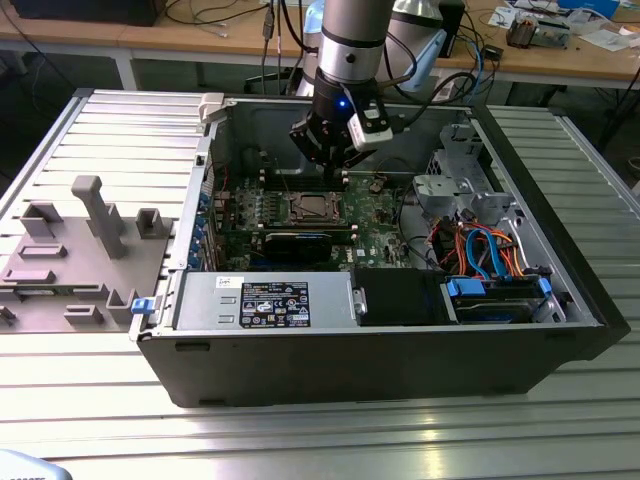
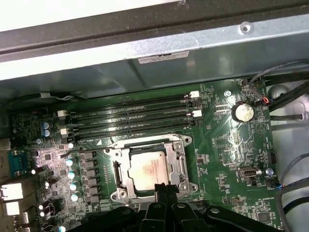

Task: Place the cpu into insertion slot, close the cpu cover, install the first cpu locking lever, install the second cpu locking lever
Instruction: 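Install the first cpu locking lever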

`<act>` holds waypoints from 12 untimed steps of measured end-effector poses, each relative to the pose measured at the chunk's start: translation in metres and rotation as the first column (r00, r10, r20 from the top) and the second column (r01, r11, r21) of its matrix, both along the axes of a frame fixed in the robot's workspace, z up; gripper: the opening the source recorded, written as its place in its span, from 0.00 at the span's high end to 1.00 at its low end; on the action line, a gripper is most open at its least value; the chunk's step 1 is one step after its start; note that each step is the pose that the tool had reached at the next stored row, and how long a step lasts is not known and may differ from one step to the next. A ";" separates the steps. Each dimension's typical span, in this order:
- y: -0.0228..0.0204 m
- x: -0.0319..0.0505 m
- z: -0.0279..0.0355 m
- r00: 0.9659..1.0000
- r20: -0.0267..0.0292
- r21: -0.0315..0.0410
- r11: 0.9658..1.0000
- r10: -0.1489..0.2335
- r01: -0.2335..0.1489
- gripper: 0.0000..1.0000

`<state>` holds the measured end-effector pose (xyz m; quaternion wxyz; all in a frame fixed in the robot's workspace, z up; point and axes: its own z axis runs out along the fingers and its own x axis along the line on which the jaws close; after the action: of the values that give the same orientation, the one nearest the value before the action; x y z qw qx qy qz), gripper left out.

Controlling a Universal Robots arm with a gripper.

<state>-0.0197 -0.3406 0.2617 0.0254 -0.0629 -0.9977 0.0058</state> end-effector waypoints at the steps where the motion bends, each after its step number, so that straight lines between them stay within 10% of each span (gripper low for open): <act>1: 0.0000 0.0000 0.0000 1.000 0.000 0.000 1.000 0.005 -0.005 0.89; 12: 0.0000 0.0000 0.0000 0.999 0.000 0.000 0.999 0.046 -0.046 0.89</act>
<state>-0.0197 -0.3406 0.2617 0.0252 -0.0401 -0.9989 0.0063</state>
